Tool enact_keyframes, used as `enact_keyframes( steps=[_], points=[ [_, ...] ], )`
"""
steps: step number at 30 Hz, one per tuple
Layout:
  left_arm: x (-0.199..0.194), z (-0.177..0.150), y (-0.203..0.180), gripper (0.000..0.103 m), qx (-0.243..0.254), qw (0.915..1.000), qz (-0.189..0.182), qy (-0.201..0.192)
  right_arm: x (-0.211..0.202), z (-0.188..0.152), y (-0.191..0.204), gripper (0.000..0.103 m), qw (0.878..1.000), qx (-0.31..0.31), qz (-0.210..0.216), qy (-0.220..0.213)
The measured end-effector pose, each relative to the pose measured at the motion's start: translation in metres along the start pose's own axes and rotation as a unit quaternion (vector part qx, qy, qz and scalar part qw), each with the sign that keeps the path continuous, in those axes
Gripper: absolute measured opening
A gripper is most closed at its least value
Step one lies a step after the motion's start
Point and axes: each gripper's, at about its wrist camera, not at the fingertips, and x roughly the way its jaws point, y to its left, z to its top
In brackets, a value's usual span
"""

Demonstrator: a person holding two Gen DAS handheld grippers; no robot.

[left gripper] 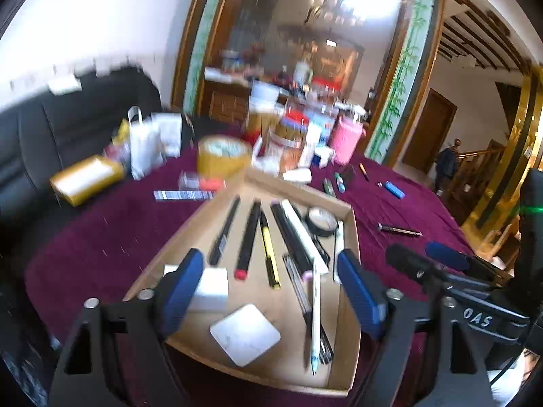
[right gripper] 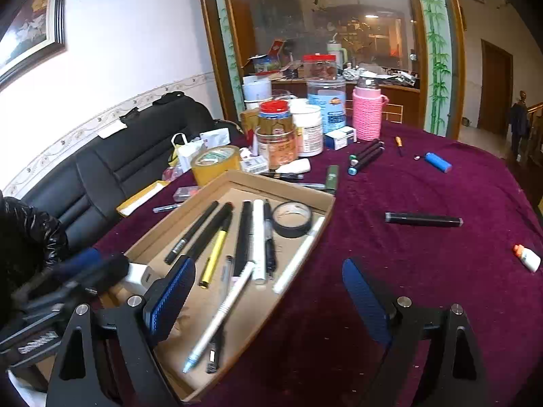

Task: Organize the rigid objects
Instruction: 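Withdraw both open tools from the tray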

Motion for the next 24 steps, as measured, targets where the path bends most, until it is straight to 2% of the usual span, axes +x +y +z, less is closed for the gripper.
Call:
enact_keyframes(
  steps=[3, 5, 9, 12, 15, 24],
  points=[
    [-0.019, 0.003, -0.015, 0.098, 0.028, 0.9969, 0.042, -0.060, -0.001, -0.003, -0.008, 0.092, 1.000, -0.002, -0.018, 0.000],
    [-0.033, 0.005, -0.025, 0.103, 0.042, 0.9913, 0.070, -0.103, -0.003, -0.007, -0.013, 0.092, 0.999, -0.007, -0.035, -0.001],
    [-0.052, 0.009, -0.034, 0.103, 0.051, 0.9820, 0.098, -0.153, -0.013, -0.013, -0.019, 0.092, 0.998, -0.015, -0.058, -0.013],
    [-0.056, 0.011, -0.038, 0.103, 0.050, 0.9784, 0.123, -0.158, -0.021, -0.014, -0.024, 0.093, 0.997, -0.017, -0.074, -0.027],
    [-0.053, 0.013, -0.042, 0.103, 0.056, 0.9784, 0.137, -0.144, -0.028, -0.015, -0.028, 0.094, 0.996, -0.018, -0.081, -0.037],
    [-0.043, 0.008, -0.044, 0.103, 0.039, 0.9906, 0.103, -0.082, -0.034, -0.024, -0.027, 0.096, 0.994, -0.034, -0.093, -0.038]
  ],
)
